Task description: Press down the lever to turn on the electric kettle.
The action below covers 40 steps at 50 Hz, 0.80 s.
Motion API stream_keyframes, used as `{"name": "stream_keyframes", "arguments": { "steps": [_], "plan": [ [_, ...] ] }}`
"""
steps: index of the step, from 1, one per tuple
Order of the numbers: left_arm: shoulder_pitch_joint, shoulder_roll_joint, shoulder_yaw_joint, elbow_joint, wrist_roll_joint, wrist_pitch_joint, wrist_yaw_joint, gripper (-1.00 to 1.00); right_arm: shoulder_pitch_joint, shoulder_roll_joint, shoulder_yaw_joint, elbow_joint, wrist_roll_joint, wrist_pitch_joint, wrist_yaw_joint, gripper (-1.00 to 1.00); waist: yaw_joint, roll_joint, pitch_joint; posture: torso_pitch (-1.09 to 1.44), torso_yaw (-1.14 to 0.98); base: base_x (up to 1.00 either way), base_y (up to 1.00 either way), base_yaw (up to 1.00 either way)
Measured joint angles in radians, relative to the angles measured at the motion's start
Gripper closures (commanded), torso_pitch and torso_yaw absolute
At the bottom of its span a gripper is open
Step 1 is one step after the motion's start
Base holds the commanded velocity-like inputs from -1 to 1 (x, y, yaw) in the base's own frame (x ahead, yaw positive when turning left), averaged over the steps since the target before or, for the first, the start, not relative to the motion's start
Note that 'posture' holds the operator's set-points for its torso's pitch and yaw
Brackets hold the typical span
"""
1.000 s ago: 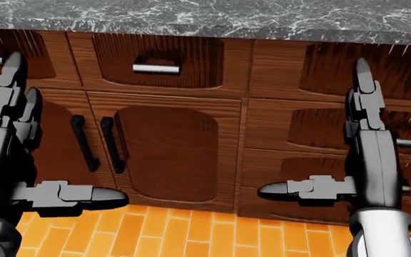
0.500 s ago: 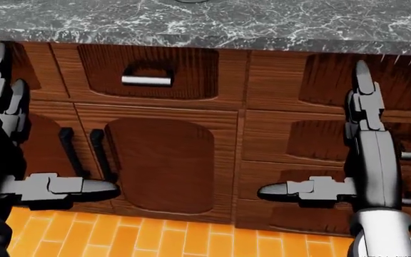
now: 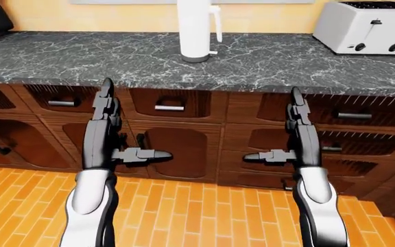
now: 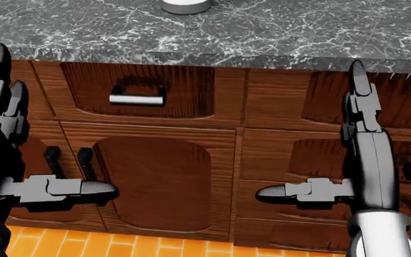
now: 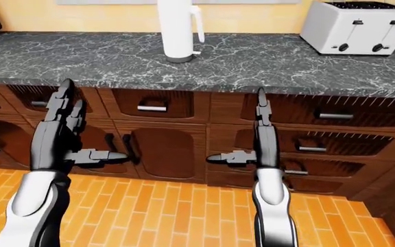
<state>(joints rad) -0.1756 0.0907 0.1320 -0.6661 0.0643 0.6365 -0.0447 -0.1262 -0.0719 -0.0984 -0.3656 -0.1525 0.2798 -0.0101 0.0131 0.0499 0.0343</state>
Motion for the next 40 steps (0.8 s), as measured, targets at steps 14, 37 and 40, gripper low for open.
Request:
{"name": "stream_keyframes", "arguments": {
  "steps": [14, 37, 40],
  "plan": [
    [-0.008, -0.005, -0.029, -0.040, -0.003, 0.021, -0.017, -1.00, -0.001, -0.009, -0.032, -0.021, -0.011, 0.013, -0.008, -1.00, -0.017, -0.078, 0.000, 0.00, 0.00, 0.15, 0.00, 0.00],
    [-0.008, -0.009, -0.035, -0.055, 0.008, 0.033, -0.022, -1.00, -0.004, -0.008, -0.029, -0.059, -0.018, 0.026, -0.003, -1.00, -0.018, -0.092, 0.002, 0.00, 0.00, 0.15, 0.00, 0.00],
    [-0.008, -0.008, -0.028, -0.051, 0.007, 0.034, -0.023, -1.00, -0.006, -0.007, -0.027, -0.059, -0.022, 0.041, -0.005, -1.00, -0.018, -0.072, 0.002, 0.00, 0.00, 0.15, 0.00, 0.00]
  ]
}}
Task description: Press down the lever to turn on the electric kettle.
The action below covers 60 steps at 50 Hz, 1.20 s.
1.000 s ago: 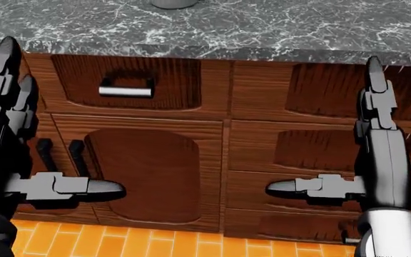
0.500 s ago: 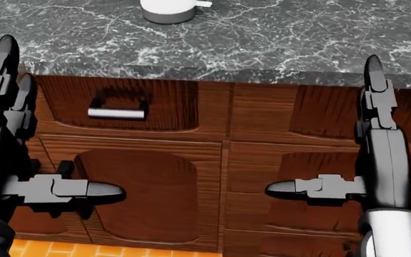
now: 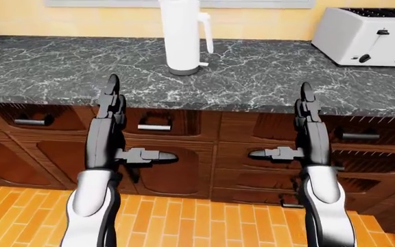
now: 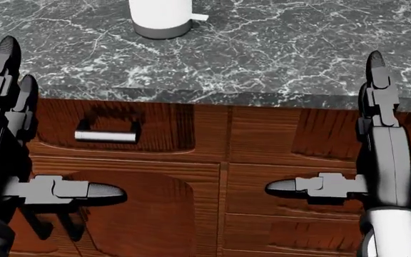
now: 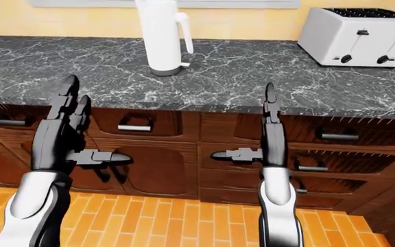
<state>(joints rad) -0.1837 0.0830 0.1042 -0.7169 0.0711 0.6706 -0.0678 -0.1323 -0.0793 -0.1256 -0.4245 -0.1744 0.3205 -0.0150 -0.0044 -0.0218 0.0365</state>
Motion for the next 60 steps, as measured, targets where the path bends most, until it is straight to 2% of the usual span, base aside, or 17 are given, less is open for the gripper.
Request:
{"name": "stream_keyframes", "arguments": {
  "steps": [4, 6, 7, 10, 12, 16, 19, 20, 25, 29, 32, 37, 45, 50, 55, 57, 60],
  "plan": [
    [-0.009, 0.003, 0.005, -0.028, 0.004, 0.003, 0.004, -1.00, -0.007, -0.001, 0.005, -0.021, 0.000, -0.004, 0.003, -1.00, -0.003, 0.053, 0.009, 0.00, 0.00, 0.16, 0.00, 0.00],
    [-0.013, 0.005, 0.003, -0.039, 0.006, 0.002, 0.005, -1.00, -0.012, -0.001, 0.006, -0.027, 0.000, -0.007, 0.004, -1.00, -0.003, 0.095, -0.003, 0.00, 0.00, 0.15, 0.00, 0.00],
    [-0.011, 0.010, 0.008, -0.037, 0.007, 0.000, 0.005, -1.00, -0.011, 0.007, 0.012, -0.024, 0.001, -0.008, 0.004, -1.00, 0.005, 0.081, 0.001, 0.00, 0.00, 0.14, 0.00, 0.00],
    [0.002, 0.007, 0.019, -0.016, 0.013, 0.008, 0.008, -1.00, -0.003, 0.009, 0.029, -0.006, 0.005, -0.001, 0.012, -1.00, 0.017, 0.082, 0.000, 0.00, 0.00, 0.16, 0.00, 0.00],
    [-0.001, 0.007, 0.019, -0.015, 0.015, 0.013, 0.009, -1.00, -0.004, 0.007, 0.025, -0.005, 0.005, 0.005, 0.014, -1.00, 0.017, 0.068, -0.005, 0.00, 0.00, 0.16, 0.00, 0.00],
    [-0.005, 0.005, 0.007, -0.032, 0.019, 0.007, 0.011, -1.00, -0.011, 0.005, 0.015, -0.026, 0.003, -0.001, 0.009, -1.00, 0.021, 0.017, -0.002, 0.00, 0.00, 0.15, 0.00, 0.00],
    [-0.018, 0.006, 0.005, -0.043, 0.019, 0.014, 0.007, -1.00, -0.014, 0.003, 0.014, -0.049, 0.004, 0.002, 0.010, -1.00, 0.022, -0.039, -0.010, 0.00, 0.00, 0.15, 0.00, 0.00],
    [-0.016, -0.002, -0.001, -0.045, 0.018, 0.016, 0.005, -1.00, -0.012, -0.003, 0.008, -0.052, 0.004, 0.004, 0.010, -1.00, 0.012, -0.023, -0.004, 0.00, 0.00, 0.16, 0.00, 0.00],
    [-0.022, 0.005, 0.003, -0.044, 0.006, 0.044, -0.006, -1.00, -0.001, -0.001, -0.009, -0.057, 0.001, 0.036, 0.005, -1.00, 0.001, -0.012, -0.003, 0.00, 0.00, 0.15, 0.00, 0.00],
    [-0.026, 0.007, 0.010, -0.077, 0.007, 0.043, 0.001, -1.00, -0.006, -0.001, -0.004, -0.097, 0.003, 0.043, 0.005, -1.00, -0.001, 0.041, 0.006, 0.00, 0.00, 0.15, 0.00, 0.00],
    [-0.032, 0.013, 0.012, -0.083, 0.005, 0.043, 0.000, -1.00, -0.012, 0.001, -0.001, -0.102, 0.005, 0.041, 0.006, -1.00, -0.002, 0.090, -0.004, 0.00, 0.00, 0.15, 0.00, 0.00],
    [-0.024, 0.013, 0.018, -0.059, 0.018, 0.065, 0.011, -1.00, 0.002, 0.007, 0.017, -0.083, 0.015, 0.054, 0.019, -1.00, 0.018, 0.070, -0.001, 0.00, 0.00, 0.15, 0.00, 0.00],
    [-0.071, 0.016, 0.008, -0.092, 0.020, 0.083, 0.007, -1.00, -0.014, -0.009, -0.012, -0.145, 0.021, 0.067, 0.021, -1.00, 0.018, -0.031, -0.010, 0.00, 0.00, 0.15, 0.00, 0.00],
    [-0.079, 0.015, -0.015, -0.080, 0.013, 0.115, -0.003, -1.00, -0.016, -0.017, -0.037, -0.138, 0.019, 0.105, 0.016, -1.00, 0.001, -0.014, 0.000, 0.00, 0.00, 0.15, 0.00, 0.00],
    [-0.102, 0.022, 0.000, -0.100, 0.015, 0.120, 0.000, -1.00, -0.048, -0.024, -0.027, -0.168, 0.020, 0.126, 0.021, -1.00, 0.000, 0.046, 0.007, 0.00, 0.00, 0.15, 0.00, 0.00],
    [-0.106, 0.024, 0.002, -0.104, 0.014, 0.120, 0.000, -1.00, -0.056, -0.026, -0.026, -0.176, 0.020, 0.129, 0.022, -1.00, -0.003, 0.086, -0.001, 0.00, 0.00, 0.16, 0.00, 0.00],
    [-0.100, 0.031, 0.018, -0.094, 0.017, 0.131, 0.004, -1.00, -0.057, -0.018, -0.007, -0.170, 0.024, 0.143, 0.029, -1.00, 0.017, 0.074, 0.004, 0.00, 0.00, 0.15, 0.00, 0.00]
  ]
}}
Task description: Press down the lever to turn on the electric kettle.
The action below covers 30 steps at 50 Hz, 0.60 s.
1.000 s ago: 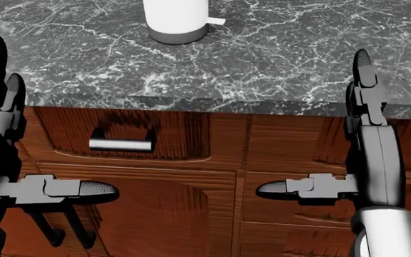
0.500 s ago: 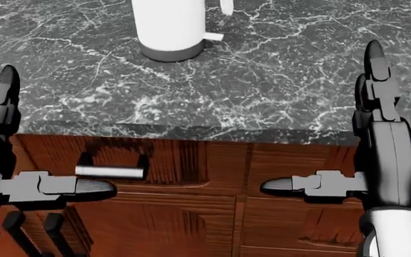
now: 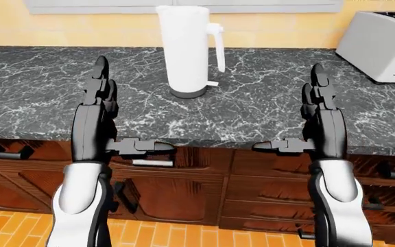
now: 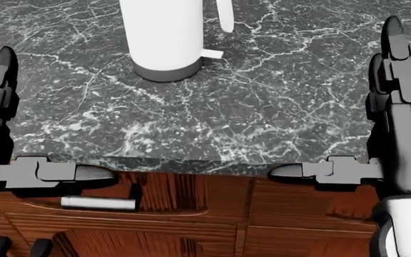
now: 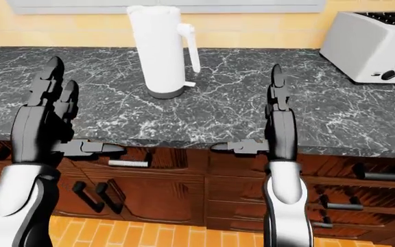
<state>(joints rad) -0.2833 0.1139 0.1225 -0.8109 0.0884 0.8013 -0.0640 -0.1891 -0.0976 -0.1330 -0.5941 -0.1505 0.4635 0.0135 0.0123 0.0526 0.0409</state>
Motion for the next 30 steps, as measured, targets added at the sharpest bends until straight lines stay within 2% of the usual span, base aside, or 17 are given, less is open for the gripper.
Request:
{"name": "stream_keyframes", "arguments": {
  "steps": [2, 5, 8, 10, 12, 14, 16, 20, 23, 24, 27, 30],
  "plan": [
    [0.001, 0.001, 0.005, 0.004, 0.003, 0.016, 0.004, -1.00, -0.004, -0.003, 0.003, 0.005, 0.003, 0.016, 0.006, -1.00, 0.004, -0.003, -0.005, 0.00, 0.00, 0.15, 0.00, 0.00],
    [-0.010, 0.003, 0.000, -0.007, 0.002, 0.021, 0.005, -1.00, -0.017, -0.009, -0.008, -0.003, 0.002, 0.023, 0.005, -1.00, 0.002, -0.031, -0.008, 0.00, 0.00, 0.15, 0.00, 0.00],
    [-0.016, 0.005, -0.002, -0.020, 0.000, 0.016, 0.003, -1.00, -0.032, -0.013, -0.010, -0.014, 0.000, 0.021, 0.003, -1.00, 0.006, -0.070, -0.005, 0.00, 0.00, 0.15, 0.00, 0.00],
    [-0.027, 0.009, 0.000, -0.023, -0.002, 0.020, 0.001, -1.00, -0.052, -0.020, -0.009, -0.017, -0.001, 0.031, 0.004, -1.00, 0.005, -0.111, -0.013, 0.00, 0.00, 0.15, 0.00, 0.00],
    [-0.024, 0.002, -0.009, -0.021, -0.008, 0.028, -0.003, -1.00, -0.058, -0.027, -0.019, -0.014, -0.004, 0.042, 0.004, -1.00, -0.009, -0.090, -0.004, 0.00, 0.00, 0.15, 0.00, 0.00],
    [-0.022, 0.004, -0.014, -0.013, -0.016, 0.038, -0.009, -1.00, -0.054, -0.027, -0.025, -0.007, -0.008, 0.057, 0.000, -1.00, -0.014, -0.096, -0.004, 0.00, 0.00, 0.16, 0.00, 0.00],
    [-0.027, 0.010, -0.005, -0.017, -0.019, 0.047, -0.012, -1.00, -0.062, -0.028, -0.022, -0.006, -0.010, 0.069, -0.001, -1.00, -0.014, -0.086, -0.005, 0.00, 0.00, 0.15, 0.00, 0.00],
    [-0.043, 0.017, 0.010, -0.040, -0.019, 0.053, -0.006, -1.00, -0.087, -0.033, -0.015, -0.023, -0.010, 0.079, 0.002, -1.00, -0.015, -0.036, 0.004, 0.00, 0.00, 0.15, 0.00, 0.00],
    [-0.046, 0.022, 0.013, -0.047, -0.022, 0.050, -0.005, -1.00, -0.098, -0.032, -0.012, -0.028, -0.010, 0.080, 0.003, -1.00, -0.019, 0.017, -0.007, 0.00, 0.00, 0.15, 0.00, 0.00],
    [-0.042, 0.026, 0.020, -0.045, -0.022, 0.052, -0.004, -1.00, -0.098, -0.026, -0.004, -0.025, -0.009, 0.082, 0.005, -1.00, -0.014, 0.005, -0.006, 0.00, 0.00, 0.16, 0.00, 0.00],
    [-0.034, 0.027, 0.033, -0.032, -0.019, 0.071, 0.001, -1.00, -0.095, -0.026, 0.010, -0.016, -0.003, 0.100, 0.014, -1.00, -0.003, 0.002, 0.000, 0.00, 0.00, 0.15, 0.00, 0.00],
    [-0.043, 0.031, 0.034, -0.044, -0.022, 0.081, 0.003, -1.00, -0.106, -0.031, 0.001, -0.021, -0.003, 0.108, 0.013, -1.00, -0.002, -0.022, -0.006, 0.00, 0.00, 0.15, 0.00, 0.00]
  ]
}}
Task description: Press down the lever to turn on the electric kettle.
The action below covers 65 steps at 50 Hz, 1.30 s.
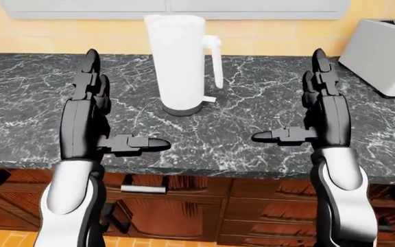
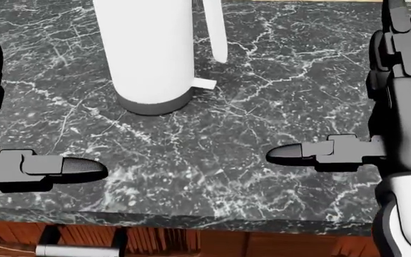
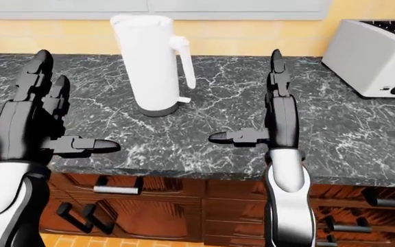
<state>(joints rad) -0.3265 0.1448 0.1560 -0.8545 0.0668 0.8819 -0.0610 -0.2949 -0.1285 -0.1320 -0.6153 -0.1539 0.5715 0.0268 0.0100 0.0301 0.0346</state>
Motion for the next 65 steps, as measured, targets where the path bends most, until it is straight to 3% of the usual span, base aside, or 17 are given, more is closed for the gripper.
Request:
{"name": "stream_keyframes", "arguments": {
  "steps": [6, 8, 10, 12, 16, 18, 24, 28, 31, 34, 38, 47, 65],
  "plan": [
    [-0.005, -0.001, -0.001, -0.016, -0.006, -0.015, 0.002, -1.00, -0.020, -0.007, -0.001, -0.017, -0.005, -0.006, -0.005, -1.00, 0.003, -0.082, -0.007, 0.00, 0.00, 0.15, 0.00, 0.00],
    [0.003, -0.007, -0.017, -0.008, -0.013, -0.008, -0.002, -1.00, -0.014, -0.009, -0.013, -0.009, -0.007, 0.000, -0.007, -1.00, -0.008, -0.068, 0.006, 0.00, 0.00, 0.15, 0.00, 0.00],
    [0.006, -0.005, -0.021, -0.002, -0.021, 0.002, -0.007, -1.00, -0.005, -0.008, -0.019, -0.001, -0.010, 0.013, -0.010, -1.00, -0.013, -0.070, 0.006, 0.00, 0.00, 0.14, 0.00, 0.00],
    [0.004, -0.002, -0.012, -0.003, -0.023, 0.002, -0.008, -1.00, -0.008, -0.010, -0.020, -0.002, -0.010, 0.022, -0.009, -1.00, -0.011, -0.056, 0.005, 0.00, 0.00, 0.14, 0.00, 0.00],
    [-0.002, 0.002, -0.001, -0.016, -0.021, -0.009, -0.002, -1.00, -0.019, -0.012, -0.016, -0.024, -0.010, 0.018, -0.009, -1.00, -0.015, -0.006, 0.011, 0.00, 0.00, 0.15, 0.00, 0.00],
    [0.002, 0.001, -0.002, -0.014, -0.022, -0.023, 0.000, -1.00, -0.020, -0.010, -0.013, -0.024, -0.009, 0.008, -0.010, -1.00, -0.018, 0.035, 0.002, 0.00, 0.00, 0.16, 0.00, 0.00],
    [0.022, 0.003, 0.014, 0.001, -0.017, -0.008, 0.009, -1.00, -0.002, 0.002, 0.011, 0.005, 0.003, 0.014, 0.001, -1.00, 0.003, 0.015, 0.002, 0.00, 0.00, 0.15, 0.00, 0.00],
    [0.014, 0.004, 0.008, -0.013, -0.019, -0.018, 0.010, -1.00, -0.010, -0.002, -0.002, -0.012, -0.002, 0.002, -0.005, -1.00, 0.005, -0.030, 0.002, 0.00, 0.00, 0.15, 0.00, 0.00],
    [0.006, 0.005, 0.007, -0.027, -0.021, -0.029, 0.009, -1.00, -0.018, -0.004, -0.006, -0.021, -0.007, -0.013, -0.011, -1.00, 0.013, -0.078, -0.006, 0.00, 0.00, 0.00, 0.00, 0.00],
    [0.020, -0.003, -0.008, -0.020, -0.029, -0.020, 0.004, -1.00, -0.010, -0.007, -0.017, -0.007, -0.009, -0.008, -0.017, -1.00, 0.005, -0.048, 0.005, 0.00, 0.00, 0.00, 0.00, 0.00],
    [0.016, 0.000, -0.005, -0.011, -0.031, 0.003, 0.002, -1.00, -0.012, -0.005, -0.010, 0.009, -0.011, 0.017, -0.018, -1.00, -0.003, -0.029, 0.003, 0.00, 0.00, 0.00, 0.00, 0.00],
    [0.011, 0.007, 0.011, -0.038, -0.030, 0.006, 0.007, -1.00, -0.051, -0.004, 0.010, 0.001, -0.016, 0.017, -0.016, -1.00, -0.005, -0.036, -0.009, 0.00, 0.00, 0.00, 0.00, 0.00],
    [0.018, 0.006, 0.013, -0.033, -0.034, -0.002, 0.012, -1.00, -0.217, 0.004, 0.067, 0.187, -0.060, 0.007, -0.002, -1.00, -0.005, -0.035, 0.000, 0.00, 0.00, 0.00, 0.00, 0.00]
  ]
}}
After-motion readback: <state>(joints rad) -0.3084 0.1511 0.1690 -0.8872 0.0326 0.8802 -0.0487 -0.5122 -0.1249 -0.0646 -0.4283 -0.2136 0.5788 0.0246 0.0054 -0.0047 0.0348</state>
